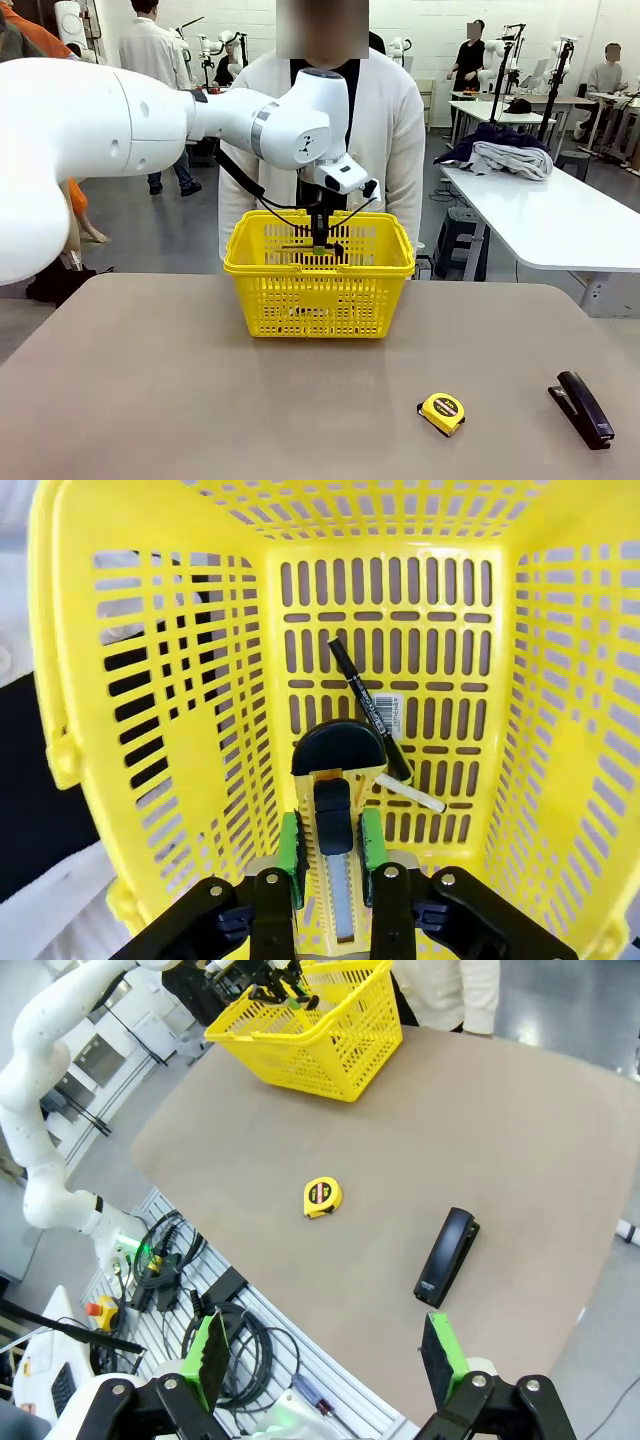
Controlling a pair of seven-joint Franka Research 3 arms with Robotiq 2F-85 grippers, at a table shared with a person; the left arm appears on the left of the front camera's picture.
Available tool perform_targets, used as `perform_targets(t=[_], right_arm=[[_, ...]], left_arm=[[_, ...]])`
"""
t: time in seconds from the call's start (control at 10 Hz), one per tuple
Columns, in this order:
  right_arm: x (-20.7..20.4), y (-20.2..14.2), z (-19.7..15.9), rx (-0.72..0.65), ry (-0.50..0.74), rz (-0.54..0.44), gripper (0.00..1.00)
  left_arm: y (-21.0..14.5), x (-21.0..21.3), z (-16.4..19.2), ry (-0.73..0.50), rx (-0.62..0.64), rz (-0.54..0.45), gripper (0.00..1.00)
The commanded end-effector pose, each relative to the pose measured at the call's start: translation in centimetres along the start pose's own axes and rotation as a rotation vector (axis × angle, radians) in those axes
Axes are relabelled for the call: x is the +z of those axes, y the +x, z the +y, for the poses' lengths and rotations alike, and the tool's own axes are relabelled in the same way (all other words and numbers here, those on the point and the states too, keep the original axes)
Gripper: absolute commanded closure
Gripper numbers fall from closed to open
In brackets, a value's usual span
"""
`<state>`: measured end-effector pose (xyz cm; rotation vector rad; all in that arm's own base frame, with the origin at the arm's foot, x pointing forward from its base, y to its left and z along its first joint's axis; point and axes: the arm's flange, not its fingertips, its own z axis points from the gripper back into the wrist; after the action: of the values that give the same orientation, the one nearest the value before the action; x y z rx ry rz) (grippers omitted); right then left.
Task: Place the items the person wants into the basket.
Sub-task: Pick up the item the person points to and place it in the Market Basket.
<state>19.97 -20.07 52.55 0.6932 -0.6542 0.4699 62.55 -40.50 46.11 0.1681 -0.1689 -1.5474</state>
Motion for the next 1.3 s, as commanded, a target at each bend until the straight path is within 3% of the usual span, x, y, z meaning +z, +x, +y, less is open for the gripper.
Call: perform_targets(t=[0.0, 0.5, 1.2], right_arm=[[-0.2, 0.0, -0.1, 0.010, 0.020, -0.023, 0.00], [-0.2, 0.0, -0.1, 0.010, 0.020, -0.023, 0.00], [-0.2, 0.0, -0.1, 0.010, 0.020, -0.023, 0.00]], left_arm=[[1.0, -0.9, 2.4, -0.048, -0.028, -0.005, 0.72], [0.7, -5.1, 4.6, -0.108, -0.012, -0.031, 0.72], [1.6, -8.0, 4.1, -0.192, -0.014, -0.041, 0.72]])
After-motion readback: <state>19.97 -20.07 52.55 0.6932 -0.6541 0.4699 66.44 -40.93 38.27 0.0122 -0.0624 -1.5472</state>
